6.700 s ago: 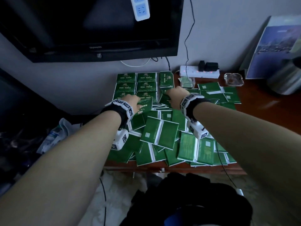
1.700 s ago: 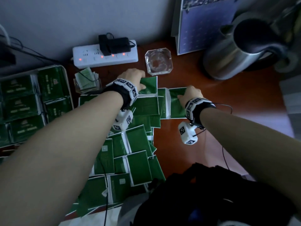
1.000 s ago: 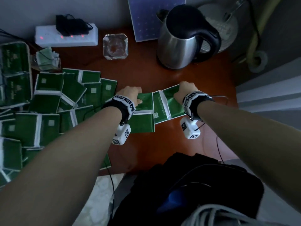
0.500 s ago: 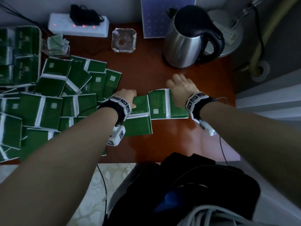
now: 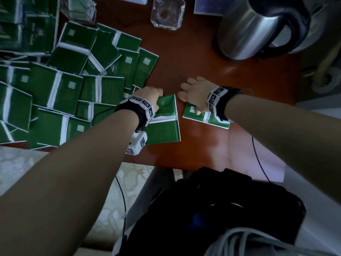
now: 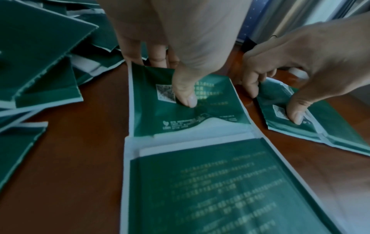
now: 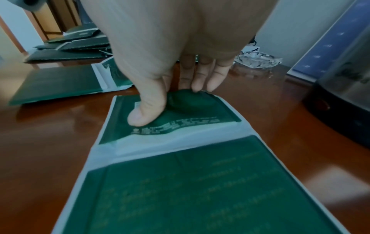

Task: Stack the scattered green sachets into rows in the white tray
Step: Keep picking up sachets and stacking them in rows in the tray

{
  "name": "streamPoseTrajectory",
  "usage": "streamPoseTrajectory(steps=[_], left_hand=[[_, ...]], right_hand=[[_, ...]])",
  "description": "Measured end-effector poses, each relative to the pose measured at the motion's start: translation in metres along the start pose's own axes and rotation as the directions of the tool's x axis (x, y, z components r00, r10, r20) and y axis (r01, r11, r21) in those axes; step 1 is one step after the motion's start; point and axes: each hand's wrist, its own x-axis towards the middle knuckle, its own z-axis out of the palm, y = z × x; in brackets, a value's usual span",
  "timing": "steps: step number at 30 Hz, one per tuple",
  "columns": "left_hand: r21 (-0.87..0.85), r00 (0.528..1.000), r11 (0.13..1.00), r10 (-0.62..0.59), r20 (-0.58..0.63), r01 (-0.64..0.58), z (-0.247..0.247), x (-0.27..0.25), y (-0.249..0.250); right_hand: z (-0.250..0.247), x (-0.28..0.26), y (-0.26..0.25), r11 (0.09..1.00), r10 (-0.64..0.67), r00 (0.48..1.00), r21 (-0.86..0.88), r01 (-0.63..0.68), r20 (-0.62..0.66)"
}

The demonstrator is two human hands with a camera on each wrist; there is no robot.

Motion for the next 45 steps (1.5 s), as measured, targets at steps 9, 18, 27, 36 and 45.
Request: streamPoseTrajectory(steps=[9,18,27,36,45], left_hand=[[-0.053,0.999,0.999,-0.006,0.052,0.008,-0.019,-0.008,0.001],[-0.149,0.992,0.989,0.000,-0.130,-0.020,-0.007,-0.055,0.018],[0.083,0.979,0.994,0.081,-0.186,-0.066,0.152,-0.097,0.058],[0.216,0.954,0.973,0.136,-0.266,-0.078,0.209,-0.154,0.078],[0.043,0.950,0.999,0.004,-0.314,0.010,0.127,-0.241,0.071]], right_hand=[[0.002,-0.015,0.006,0.980,0.187,0.982,0.083,-0.183,-0.036],[0.015,-0.077,0.003,0.943,0.270,0.945,0.250,-0.221,-0.183],[0.115,-0.086,-0.091,0.892,0.272,0.944,0.416,-0.175,-0.185],[0.173,-0.136,-0.197,0.912,0.347,0.876,0.338,-0.232,-0.335],[0.058,-0.198,-0.220,0.743,0.525,0.843,0.548,-0.385,-0.119]])
